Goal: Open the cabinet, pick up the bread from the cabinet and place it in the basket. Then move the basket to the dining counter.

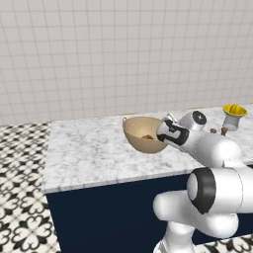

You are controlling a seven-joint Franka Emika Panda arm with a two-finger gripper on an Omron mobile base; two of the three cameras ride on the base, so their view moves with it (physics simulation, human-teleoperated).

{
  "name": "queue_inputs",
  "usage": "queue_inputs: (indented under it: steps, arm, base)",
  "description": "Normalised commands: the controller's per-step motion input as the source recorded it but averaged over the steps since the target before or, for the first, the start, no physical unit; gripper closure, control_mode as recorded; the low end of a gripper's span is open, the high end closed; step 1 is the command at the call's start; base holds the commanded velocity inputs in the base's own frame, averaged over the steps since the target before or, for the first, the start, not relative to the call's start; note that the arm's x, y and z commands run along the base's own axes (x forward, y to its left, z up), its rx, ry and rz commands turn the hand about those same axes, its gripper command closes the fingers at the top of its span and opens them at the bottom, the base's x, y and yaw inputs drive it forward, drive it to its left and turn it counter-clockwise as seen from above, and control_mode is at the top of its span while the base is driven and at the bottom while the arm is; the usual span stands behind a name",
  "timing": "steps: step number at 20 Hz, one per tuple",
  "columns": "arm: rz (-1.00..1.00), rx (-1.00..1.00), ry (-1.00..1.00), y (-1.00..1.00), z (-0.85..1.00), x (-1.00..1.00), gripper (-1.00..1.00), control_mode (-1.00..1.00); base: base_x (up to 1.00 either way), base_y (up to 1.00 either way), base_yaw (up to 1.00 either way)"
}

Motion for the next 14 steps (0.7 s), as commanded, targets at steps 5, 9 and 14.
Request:
queue_inputs:
  steps: [5,9,14]
  arm:
    - [0.09,-0.04,-0.03,0.0,0.97,-0.43,-1.0,-1.0]
    - [0.14,-0.02,-0.01,0.03,0.96,-0.54,-1.0,-1.0]
    - [0.21,0.0,-0.03,0.04,0.82,-0.42,-1.0,-1.0]
  base:
    - [0.0,0.0,0.0]
    - [0.0,0.0,0.0]
    - [0.0,0.0,0.0]
